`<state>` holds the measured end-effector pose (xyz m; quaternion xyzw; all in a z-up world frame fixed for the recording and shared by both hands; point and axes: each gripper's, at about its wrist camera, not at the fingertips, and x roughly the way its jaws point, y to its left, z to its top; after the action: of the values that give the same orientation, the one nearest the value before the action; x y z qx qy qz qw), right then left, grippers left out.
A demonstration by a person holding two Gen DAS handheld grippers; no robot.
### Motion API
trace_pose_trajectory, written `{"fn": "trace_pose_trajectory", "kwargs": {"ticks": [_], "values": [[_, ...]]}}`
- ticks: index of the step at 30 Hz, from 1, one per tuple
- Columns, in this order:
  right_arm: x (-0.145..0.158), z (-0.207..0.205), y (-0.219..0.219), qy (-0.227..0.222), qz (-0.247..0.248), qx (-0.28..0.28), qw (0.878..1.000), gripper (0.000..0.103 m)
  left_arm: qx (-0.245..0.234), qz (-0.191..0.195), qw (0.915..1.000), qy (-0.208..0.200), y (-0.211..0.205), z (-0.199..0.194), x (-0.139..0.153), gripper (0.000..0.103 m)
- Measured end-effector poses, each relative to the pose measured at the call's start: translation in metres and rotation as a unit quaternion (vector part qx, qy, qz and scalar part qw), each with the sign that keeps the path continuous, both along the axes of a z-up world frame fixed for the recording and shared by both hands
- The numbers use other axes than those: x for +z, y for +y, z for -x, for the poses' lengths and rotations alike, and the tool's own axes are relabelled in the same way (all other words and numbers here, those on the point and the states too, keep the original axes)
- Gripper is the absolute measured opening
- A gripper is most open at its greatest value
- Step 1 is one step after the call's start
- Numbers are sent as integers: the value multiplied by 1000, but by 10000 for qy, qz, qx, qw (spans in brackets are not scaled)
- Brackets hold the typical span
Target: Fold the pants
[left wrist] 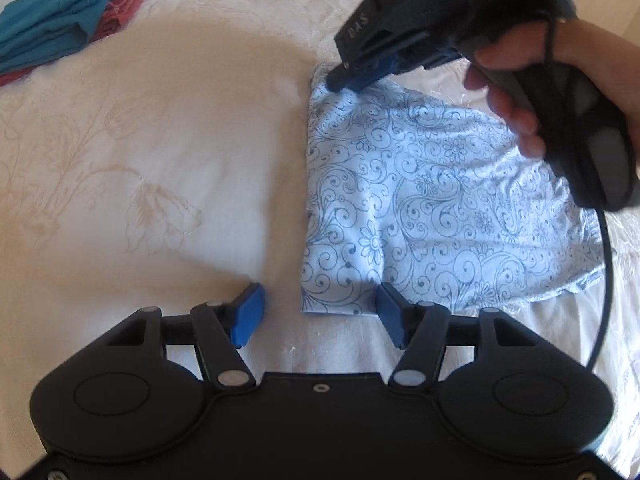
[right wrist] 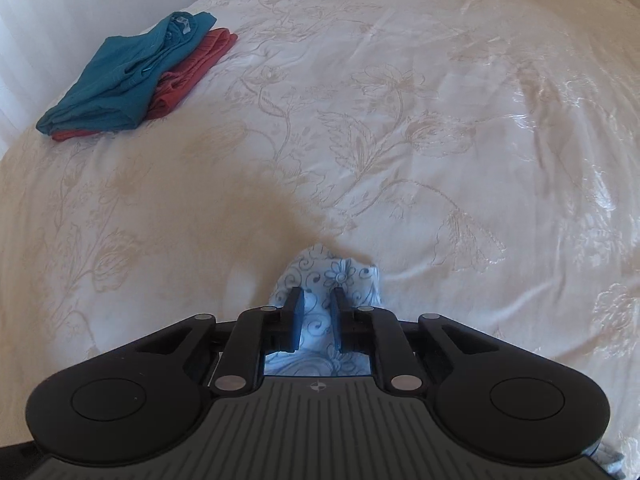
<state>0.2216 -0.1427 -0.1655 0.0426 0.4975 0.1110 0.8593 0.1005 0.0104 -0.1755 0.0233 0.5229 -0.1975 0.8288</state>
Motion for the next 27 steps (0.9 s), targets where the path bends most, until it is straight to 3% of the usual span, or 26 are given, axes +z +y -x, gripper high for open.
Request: {"fn": "trace_pose_trajectory", "kwargs": {"ticks": [5, 13, 16, 19, 23, 24, 27], "values": [[8, -12, -11, -94, -159, -292, 9994, 15, -170, 0, 9998, 57, 3, 6, 3, 65], [38, 62, -46, -396, -415, -745, 9956, 15, 130, 414, 9990, -111, 12, -18, 44, 65], [34, 98, -59, -226, -302, -985, 9944, 15, -26, 528, 9985, -142, -4, -32, 47, 66], [20, 125, -71, 76, -176, -1258, 9919, 15, -158, 561, 9983, 87, -24, -49, 35, 66], [0, 159, -98, 551, 191, -1844, 9811, 15, -198, 108, 9984, 511, -33, -59, 6, 68], [-2, 167, -106, 589, 215, -2028, 9772, 14, -237, 152, 9981, 540, -30, -60, 2, 70], [5, 183, -121, 580, 70, -2470, 9672, 14, -354, 67, 9978, 548, -29, -59, 11, 67]]}}
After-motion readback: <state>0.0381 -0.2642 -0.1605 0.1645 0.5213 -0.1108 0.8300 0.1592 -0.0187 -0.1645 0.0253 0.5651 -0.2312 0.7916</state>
